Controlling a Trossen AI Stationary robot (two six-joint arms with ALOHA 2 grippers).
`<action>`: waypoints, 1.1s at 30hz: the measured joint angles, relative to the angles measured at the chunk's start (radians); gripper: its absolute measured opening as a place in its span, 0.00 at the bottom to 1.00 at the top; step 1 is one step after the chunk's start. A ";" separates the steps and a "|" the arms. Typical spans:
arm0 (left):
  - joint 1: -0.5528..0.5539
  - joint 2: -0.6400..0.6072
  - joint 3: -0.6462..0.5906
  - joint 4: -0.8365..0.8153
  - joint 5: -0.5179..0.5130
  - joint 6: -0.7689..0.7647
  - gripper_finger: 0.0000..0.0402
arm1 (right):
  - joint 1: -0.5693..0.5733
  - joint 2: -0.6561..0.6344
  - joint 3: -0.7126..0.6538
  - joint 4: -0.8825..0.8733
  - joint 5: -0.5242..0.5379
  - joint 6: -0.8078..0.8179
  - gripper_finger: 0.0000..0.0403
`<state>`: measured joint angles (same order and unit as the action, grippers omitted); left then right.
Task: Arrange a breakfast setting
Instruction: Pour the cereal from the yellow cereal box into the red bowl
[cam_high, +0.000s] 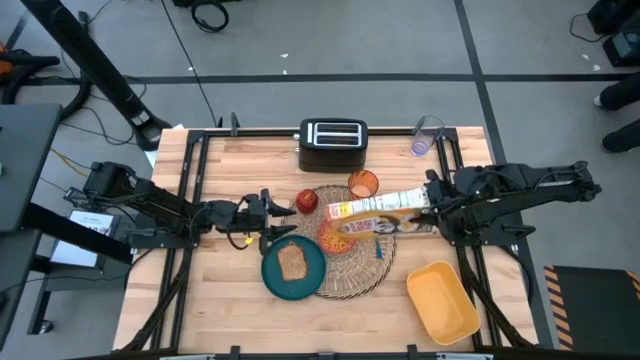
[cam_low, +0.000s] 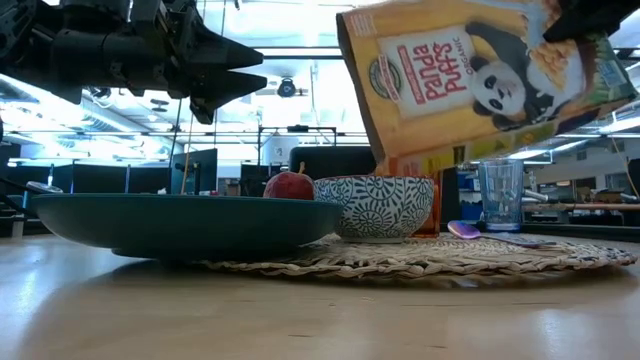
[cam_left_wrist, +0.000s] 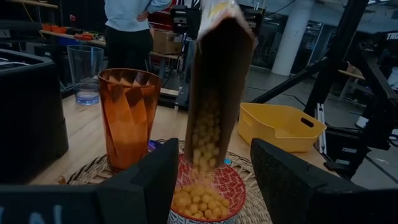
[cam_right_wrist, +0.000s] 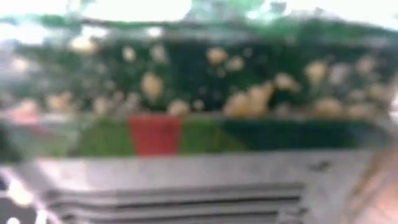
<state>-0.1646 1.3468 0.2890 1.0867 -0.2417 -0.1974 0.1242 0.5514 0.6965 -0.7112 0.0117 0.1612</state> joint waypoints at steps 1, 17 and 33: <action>0.000 0.000 0.000 0.000 0.000 0.000 0.52 | 0.000 0.000 0.003 -0.007 -0.002 0.000 0.57; 0.000 0.000 0.000 0.013 0.000 -0.001 0.52 | 0.016 -0.002 0.008 -0.025 0.010 0.014 0.57; 0.000 0.000 0.000 0.019 0.008 0.000 0.52 | 0.018 0.102 0.008 0.076 0.020 -0.024 0.57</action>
<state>-0.1646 1.3468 0.2887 1.1053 -0.2340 -0.1972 0.1417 0.6533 0.7048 -0.6353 0.0313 0.1372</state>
